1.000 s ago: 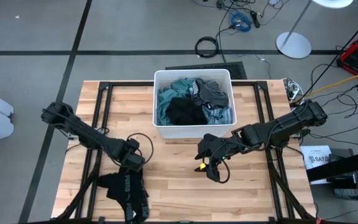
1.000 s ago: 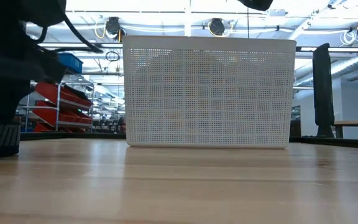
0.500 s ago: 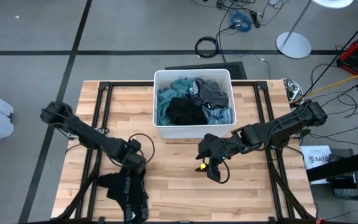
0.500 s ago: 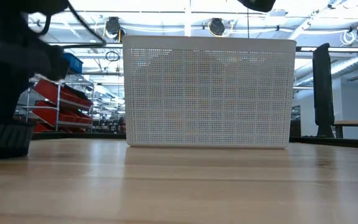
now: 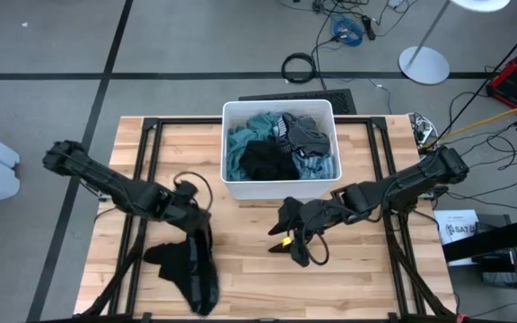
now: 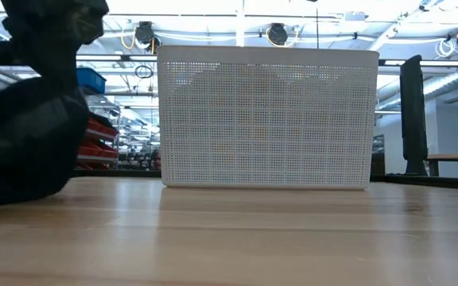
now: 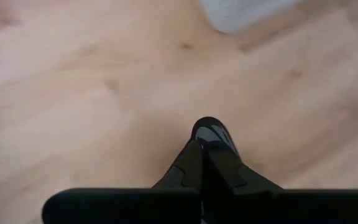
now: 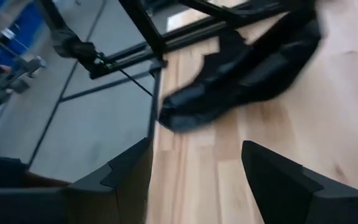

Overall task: Sort clothes
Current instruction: Put the black underwear into the white laundry organizer

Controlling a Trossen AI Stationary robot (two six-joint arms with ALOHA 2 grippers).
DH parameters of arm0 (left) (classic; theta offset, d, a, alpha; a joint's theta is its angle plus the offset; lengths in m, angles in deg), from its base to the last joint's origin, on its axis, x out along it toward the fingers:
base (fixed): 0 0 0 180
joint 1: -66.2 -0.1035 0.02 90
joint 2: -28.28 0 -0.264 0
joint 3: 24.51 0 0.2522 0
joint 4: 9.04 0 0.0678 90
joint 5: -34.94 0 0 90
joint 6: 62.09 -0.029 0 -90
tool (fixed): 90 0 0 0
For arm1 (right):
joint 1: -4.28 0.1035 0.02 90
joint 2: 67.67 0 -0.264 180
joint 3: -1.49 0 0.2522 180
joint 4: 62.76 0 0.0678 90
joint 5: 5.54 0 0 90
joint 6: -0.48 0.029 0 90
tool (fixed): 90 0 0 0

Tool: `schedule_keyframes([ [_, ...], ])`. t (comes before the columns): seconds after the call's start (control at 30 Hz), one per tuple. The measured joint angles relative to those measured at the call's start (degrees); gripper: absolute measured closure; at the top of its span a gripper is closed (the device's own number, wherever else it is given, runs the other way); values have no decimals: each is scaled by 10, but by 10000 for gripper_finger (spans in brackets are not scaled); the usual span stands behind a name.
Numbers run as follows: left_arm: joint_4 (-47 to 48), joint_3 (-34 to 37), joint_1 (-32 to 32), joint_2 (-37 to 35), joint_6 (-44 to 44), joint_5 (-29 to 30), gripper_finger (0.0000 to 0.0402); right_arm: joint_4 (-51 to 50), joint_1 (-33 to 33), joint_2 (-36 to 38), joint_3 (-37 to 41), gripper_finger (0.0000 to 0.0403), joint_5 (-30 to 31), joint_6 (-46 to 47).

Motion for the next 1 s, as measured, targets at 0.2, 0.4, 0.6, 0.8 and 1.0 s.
schedule_keyframes([
  [0.2,86,3,-27,-32,25,8,397,101,-3,-64,0,170,-30,-19],
  [0.4,122,20,-58,-35,9,-15,397,244,-28,-161,0,170,-124,-126],
  [0.6,159,27,-90,-35,-34,-47,397,267,-49,-226,0,170,-160,-131],
  [0.8,160,27,-127,-35,-104,-61,397,383,-25,-317,0,170,-161,-86],
  [1.0,158,27,-152,-35,-157,-65,397,506,0,-390,-10,170,-135,-33],
])
